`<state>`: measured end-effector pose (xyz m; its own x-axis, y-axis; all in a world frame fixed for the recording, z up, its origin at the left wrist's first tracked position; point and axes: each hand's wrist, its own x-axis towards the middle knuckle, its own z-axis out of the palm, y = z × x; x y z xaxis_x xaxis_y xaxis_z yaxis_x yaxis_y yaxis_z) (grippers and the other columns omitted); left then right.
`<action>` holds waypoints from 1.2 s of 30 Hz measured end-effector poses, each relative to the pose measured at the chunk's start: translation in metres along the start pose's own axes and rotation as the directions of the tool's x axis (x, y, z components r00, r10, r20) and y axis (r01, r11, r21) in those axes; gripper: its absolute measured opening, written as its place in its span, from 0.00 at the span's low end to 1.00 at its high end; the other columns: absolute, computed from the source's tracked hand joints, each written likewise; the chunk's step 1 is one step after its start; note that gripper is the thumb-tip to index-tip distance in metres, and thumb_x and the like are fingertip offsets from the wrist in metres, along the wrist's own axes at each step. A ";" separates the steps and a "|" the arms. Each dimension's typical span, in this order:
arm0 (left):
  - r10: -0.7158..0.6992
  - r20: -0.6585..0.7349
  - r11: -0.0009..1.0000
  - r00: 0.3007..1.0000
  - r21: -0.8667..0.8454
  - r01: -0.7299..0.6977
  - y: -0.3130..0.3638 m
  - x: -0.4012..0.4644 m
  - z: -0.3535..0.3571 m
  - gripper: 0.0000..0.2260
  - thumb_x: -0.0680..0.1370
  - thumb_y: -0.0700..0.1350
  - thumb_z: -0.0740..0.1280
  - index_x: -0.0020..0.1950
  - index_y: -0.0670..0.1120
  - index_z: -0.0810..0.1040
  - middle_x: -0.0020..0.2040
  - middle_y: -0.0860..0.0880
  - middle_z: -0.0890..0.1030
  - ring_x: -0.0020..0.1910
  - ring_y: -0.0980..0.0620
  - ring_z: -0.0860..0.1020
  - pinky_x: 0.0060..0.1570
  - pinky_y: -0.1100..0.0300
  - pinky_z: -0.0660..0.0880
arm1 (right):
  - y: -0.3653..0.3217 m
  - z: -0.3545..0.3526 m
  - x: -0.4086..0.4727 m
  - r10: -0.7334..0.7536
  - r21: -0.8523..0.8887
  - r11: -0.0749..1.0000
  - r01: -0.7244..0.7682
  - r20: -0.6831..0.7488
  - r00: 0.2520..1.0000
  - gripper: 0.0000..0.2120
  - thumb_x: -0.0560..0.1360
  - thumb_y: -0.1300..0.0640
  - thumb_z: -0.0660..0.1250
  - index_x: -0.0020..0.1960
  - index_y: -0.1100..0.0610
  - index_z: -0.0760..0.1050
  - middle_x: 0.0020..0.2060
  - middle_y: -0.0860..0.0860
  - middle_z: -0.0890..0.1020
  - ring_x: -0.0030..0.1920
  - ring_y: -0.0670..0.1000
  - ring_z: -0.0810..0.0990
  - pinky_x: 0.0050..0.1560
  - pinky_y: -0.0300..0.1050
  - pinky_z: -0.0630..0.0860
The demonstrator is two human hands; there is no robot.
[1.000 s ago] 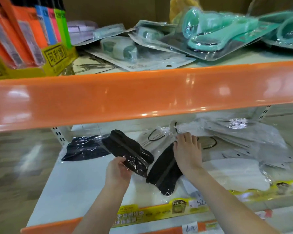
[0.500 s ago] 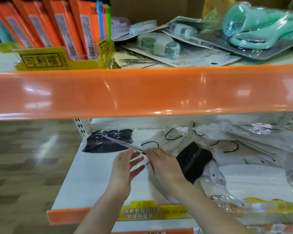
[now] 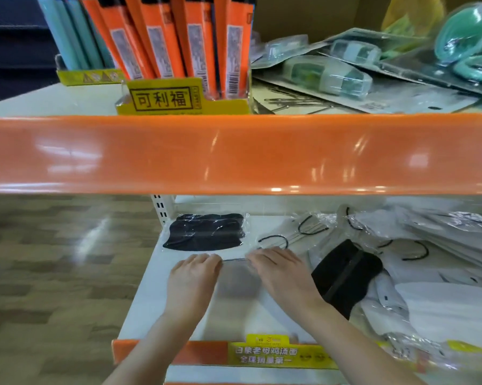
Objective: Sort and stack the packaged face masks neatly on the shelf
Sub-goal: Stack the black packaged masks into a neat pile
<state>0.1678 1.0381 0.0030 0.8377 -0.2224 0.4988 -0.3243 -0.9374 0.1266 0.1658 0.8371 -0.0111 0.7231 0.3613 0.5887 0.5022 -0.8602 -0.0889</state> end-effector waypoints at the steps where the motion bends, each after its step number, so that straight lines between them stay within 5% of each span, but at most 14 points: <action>1: -0.005 -0.049 1.000 0.999 -0.008 0.005 -0.005 0.003 -0.001 0.11 0.74 0.48 0.61 0.35 0.48 0.79 0.30 0.52 0.78 0.28 0.48 0.77 0.25 0.58 0.69 | 0.000 0.001 0.006 -0.011 0.002 1.000 0.011 -0.049 0.999 0.16 0.66 0.62 0.75 0.53 0.53 0.80 0.50 0.46 0.82 0.50 0.50 0.80 0.53 0.42 0.71; 7: 0.027 -0.352 0.999 0.935 -0.015 -0.035 -0.032 0.041 -0.011 0.07 0.76 0.42 0.65 0.45 0.44 0.84 0.43 0.50 0.84 0.43 0.48 0.82 0.37 0.56 0.75 | -0.011 0.004 0.053 -0.078 -0.036 0.997 0.073 -0.157 0.985 0.19 0.71 0.63 0.59 0.58 0.57 0.80 0.57 0.50 0.81 0.57 0.51 0.78 0.61 0.47 0.70; 12: -0.042 -0.228 0.999 0.973 -0.034 0.035 -0.053 0.050 0.015 0.15 0.77 0.40 0.57 0.54 0.44 0.83 0.53 0.46 0.83 0.58 0.41 0.79 0.60 0.44 0.72 | -0.018 0.033 0.067 0.018 -0.052 0.998 -0.020 -0.025 1.000 0.26 0.61 0.68 0.73 0.58 0.57 0.79 0.56 0.50 0.81 0.56 0.52 0.78 0.59 0.48 0.72; 14: -0.060 -0.156 0.998 0.986 -0.005 0.060 -0.057 0.042 0.029 0.17 0.75 0.39 0.55 0.53 0.44 0.83 0.54 0.45 0.83 0.59 0.41 0.78 0.63 0.45 0.68 | -0.021 0.047 0.059 0.034 -0.045 0.999 -0.030 0.072 0.997 0.25 0.61 0.69 0.69 0.58 0.57 0.80 0.55 0.50 0.82 0.54 0.53 0.80 0.60 0.46 0.69; 16: -0.080 -0.091 0.996 0.993 0.028 0.083 -0.057 0.032 0.040 0.17 0.73 0.39 0.57 0.52 0.44 0.83 0.53 0.44 0.83 0.58 0.41 0.79 0.63 0.48 0.65 | -0.024 0.056 0.051 0.083 -0.030 0.996 -0.079 0.141 0.987 0.23 0.63 0.67 0.63 0.56 0.57 0.81 0.53 0.49 0.83 0.53 0.52 0.81 0.59 0.45 0.70; 20: -0.084 0.021 0.996 0.996 0.027 0.083 -0.057 0.019 0.046 0.17 0.72 0.40 0.56 0.51 0.44 0.84 0.51 0.45 0.83 0.55 0.42 0.80 0.55 0.48 0.75 | -0.029 0.064 0.047 0.164 -0.016 0.986 -0.164 0.214 0.963 0.26 0.58 0.65 0.77 0.55 0.54 0.81 0.52 0.48 0.83 0.52 0.50 0.82 0.58 0.42 0.67; 26: -0.146 0.163 0.988 0.976 0.064 0.137 -0.055 0.015 0.043 0.20 0.72 0.42 0.53 0.51 0.45 0.84 0.52 0.44 0.84 0.55 0.42 0.81 0.52 0.46 0.77 | -0.039 0.066 0.052 0.203 -0.053 0.979 -0.196 0.243 0.949 0.24 0.54 0.60 0.81 0.49 0.53 0.84 0.48 0.46 0.84 0.47 0.48 0.83 0.45 0.40 0.78; 31: -0.225 0.252 0.968 0.941 0.164 0.187 -0.061 0.020 0.044 0.13 0.68 0.34 0.64 0.49 0.42 0.83 0.52 0.43 0.83 0.57 0.38 0.79 0.54 0.41 0.75 | -0.043 0.078 0.060 0.188 -0.005 0.980 -0.197 0.320 0.929 0.19 0.68 0.65 0.71 0.58 0.59 0.79 0.57 0.54 0.81 0.58 0.55 0.79 0.58 0.50 0.74; 36: -0.179 0.303 0.984 0.936 0.049 0.172 -0.060 0.024 0.044 0.12 0.64 0.33 0.74 0.47 0.42 0.83 0.50 0.45 0.83 0.52 0.43 0.81 0.49 0.50 0.77 | -0.050 0.084 0.064 0.222 -0.017 0.973 -0.231 0.352 0.909 0.17 0.75 0.63 0.64 0.63 0.59 0.76 0.64 0.53 0.76 0.65 0.55 0.73 0.64 0.51 0.67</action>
<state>0.2270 1.0768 -0.0303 0.9754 -0.1216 0.1840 -0.1532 -0.9736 0.1690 0.2266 0.9332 -0.0368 0.9359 0.2646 0.2324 0.3137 -0.9263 -0.2088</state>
